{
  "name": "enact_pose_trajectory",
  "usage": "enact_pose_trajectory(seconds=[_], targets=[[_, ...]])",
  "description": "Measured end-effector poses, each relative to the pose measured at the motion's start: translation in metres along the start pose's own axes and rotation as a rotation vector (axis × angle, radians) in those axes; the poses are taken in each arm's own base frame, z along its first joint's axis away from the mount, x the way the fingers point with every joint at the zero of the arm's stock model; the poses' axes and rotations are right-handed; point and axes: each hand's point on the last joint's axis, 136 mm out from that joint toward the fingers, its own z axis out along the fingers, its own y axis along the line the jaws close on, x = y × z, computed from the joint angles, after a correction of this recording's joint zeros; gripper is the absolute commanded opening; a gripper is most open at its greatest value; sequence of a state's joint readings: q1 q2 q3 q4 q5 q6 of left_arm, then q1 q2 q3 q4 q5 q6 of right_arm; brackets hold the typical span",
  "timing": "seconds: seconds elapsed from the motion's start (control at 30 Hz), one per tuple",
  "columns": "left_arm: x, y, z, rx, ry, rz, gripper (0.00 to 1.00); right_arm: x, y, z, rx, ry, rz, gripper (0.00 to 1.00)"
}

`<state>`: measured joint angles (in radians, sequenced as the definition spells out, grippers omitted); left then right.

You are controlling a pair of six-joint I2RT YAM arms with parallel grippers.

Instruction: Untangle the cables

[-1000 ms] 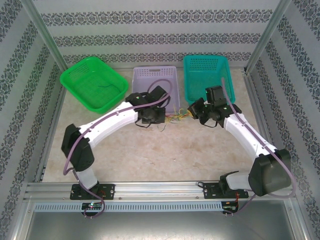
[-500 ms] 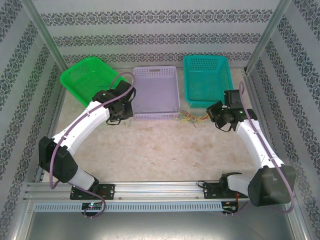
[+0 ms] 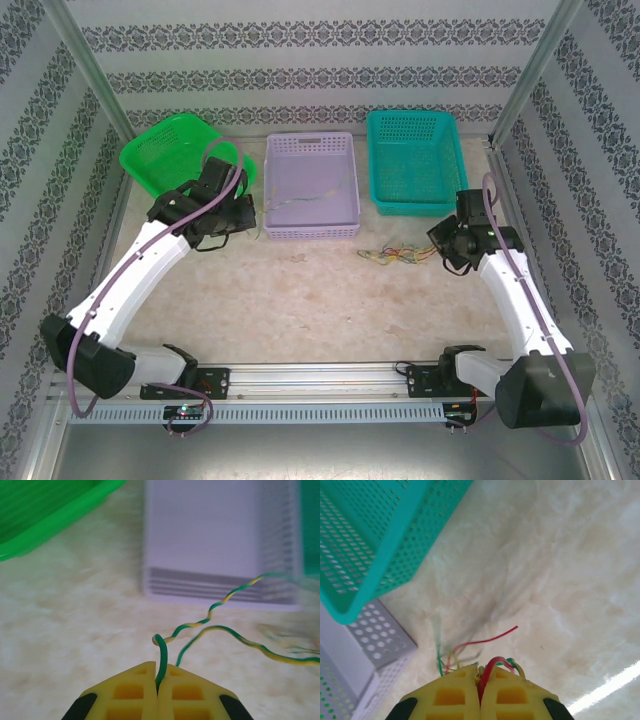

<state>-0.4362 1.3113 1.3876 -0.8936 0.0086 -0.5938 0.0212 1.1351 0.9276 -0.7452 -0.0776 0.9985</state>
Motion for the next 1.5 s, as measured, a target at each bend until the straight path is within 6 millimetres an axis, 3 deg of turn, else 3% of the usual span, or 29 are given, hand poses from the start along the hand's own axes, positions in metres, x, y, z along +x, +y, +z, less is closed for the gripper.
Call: enact_pose_trajectory(seconds=[0.13, 0.27, 0.37, 0.47, 0.6, 0.7, 0.8, 1.0, 1.27, 1.37, 1.5], targets=[[-0.009, -0.029, -0.003, 0.141, -0.011, 0.002, 0.0, 0.018, -0.01, 0.026, 0.047, 0.112, -0.018, 0.44], [-0.014, -0.048, 0.007, 0.223, -0.001, -0.025, 0.0, 0.022, 0.001, 0.022, 0.005, 0.131, -0.065, 0.51], [-0.021, -0.062, 0.015, 0.279, -0.002, -0.068, 0.0, 0.02, 0.031, -0.005, -0.108, 0.08, -0.138, 0.42], [-0.025, -0.073, 0.025, 0.322, 0.012, -0.118, 0.0, 0.029, 0.075, -0.047, -0.292, 0.007, -0.29, 0.44], [-0.023, -0.083, 0.044, 0.345, 0.073, -0.174, 0.0, 0.071, 0.134, -0.105, -0.593, -0.067, -0.604, 0.51], [-0.023, -0.094, 0.051, 0.373, 0.119, -0.195, 0.0, 0.102, 0.168, -0.13, -0.744, -0.122, -0.844, 0.6], [-0.025, -0.104, 0.05, 0.406, 0.143, -0.201, 0.0, 0.116, 0.196, -0.13, -0.811, -0.175, -1.008, 0.63], [-0.025, -0.123, 0.038, 0.465, 0.187, -0.192, 0.0, 0.131, 0.247, -0.105, -0.858, -0.205, -1.233, 0.65], [-0.015, -0.128, 0.037, 0.473, 0.237, -0.186, 0.0, 0.15, 0.288, -0.103, -0.934, -0.225, -1.367, 0.58], [-0.014, -0.127, 0.038, 0.47, 0.241, -0.187, 0.0, 0.148, 0.298, -0.102, -0.932, -0.239, -1.368, 0.44], [-0.013, -0.127, 0.038, 0.469, 0.242, -0.187, 0.0, 0.145, 0.303, -0.092, -0.903, -0.238, -1.356, 0.15]])
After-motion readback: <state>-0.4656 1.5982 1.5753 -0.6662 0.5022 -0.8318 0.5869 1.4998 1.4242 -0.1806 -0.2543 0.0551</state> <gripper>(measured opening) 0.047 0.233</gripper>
